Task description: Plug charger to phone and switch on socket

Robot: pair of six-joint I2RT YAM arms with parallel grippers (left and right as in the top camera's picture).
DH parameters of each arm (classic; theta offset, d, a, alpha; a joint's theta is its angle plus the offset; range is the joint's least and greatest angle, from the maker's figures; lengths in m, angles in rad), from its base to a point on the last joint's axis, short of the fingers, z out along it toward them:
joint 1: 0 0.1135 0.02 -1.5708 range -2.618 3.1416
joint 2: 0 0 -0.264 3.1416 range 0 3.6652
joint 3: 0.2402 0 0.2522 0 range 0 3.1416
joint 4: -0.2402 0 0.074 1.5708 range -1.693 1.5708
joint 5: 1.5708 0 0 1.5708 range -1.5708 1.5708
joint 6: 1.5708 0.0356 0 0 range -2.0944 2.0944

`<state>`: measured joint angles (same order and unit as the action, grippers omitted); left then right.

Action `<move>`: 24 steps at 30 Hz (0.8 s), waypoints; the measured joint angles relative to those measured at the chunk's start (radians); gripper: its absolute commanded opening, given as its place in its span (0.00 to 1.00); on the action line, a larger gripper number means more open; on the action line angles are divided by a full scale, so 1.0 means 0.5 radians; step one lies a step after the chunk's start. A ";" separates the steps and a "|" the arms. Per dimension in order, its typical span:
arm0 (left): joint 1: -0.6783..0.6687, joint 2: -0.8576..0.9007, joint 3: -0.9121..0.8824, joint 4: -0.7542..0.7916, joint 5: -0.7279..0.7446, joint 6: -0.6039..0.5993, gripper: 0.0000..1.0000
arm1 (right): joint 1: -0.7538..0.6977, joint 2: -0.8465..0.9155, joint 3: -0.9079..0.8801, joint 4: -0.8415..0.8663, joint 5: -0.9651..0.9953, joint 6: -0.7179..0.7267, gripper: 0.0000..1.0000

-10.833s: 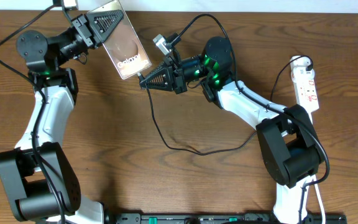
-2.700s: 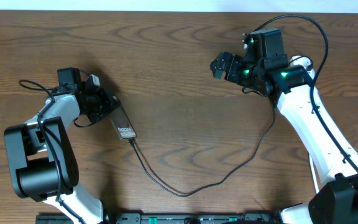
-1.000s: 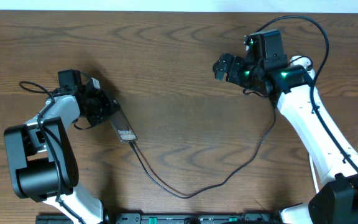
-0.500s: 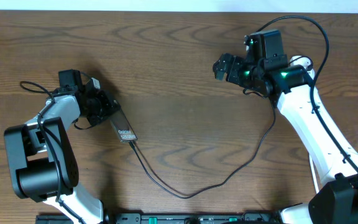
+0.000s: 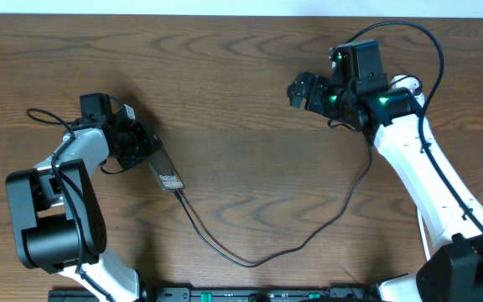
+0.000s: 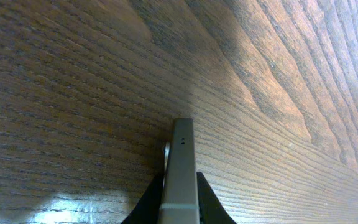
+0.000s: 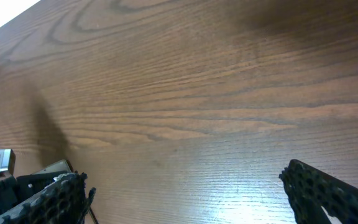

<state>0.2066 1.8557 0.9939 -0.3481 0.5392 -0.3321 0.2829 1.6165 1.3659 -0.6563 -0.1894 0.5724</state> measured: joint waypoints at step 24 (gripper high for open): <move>0.000 -0.002 0.000 0.005 -0.032 0.006 0.26 | 0.000 0.000 0.000 0.001 0.000 0.000 0.99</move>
<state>0.2066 1.8545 0.9939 -0.3458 0.5232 -0.3290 0.2829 1.6165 1.3659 -0.6559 -0.1894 0.5724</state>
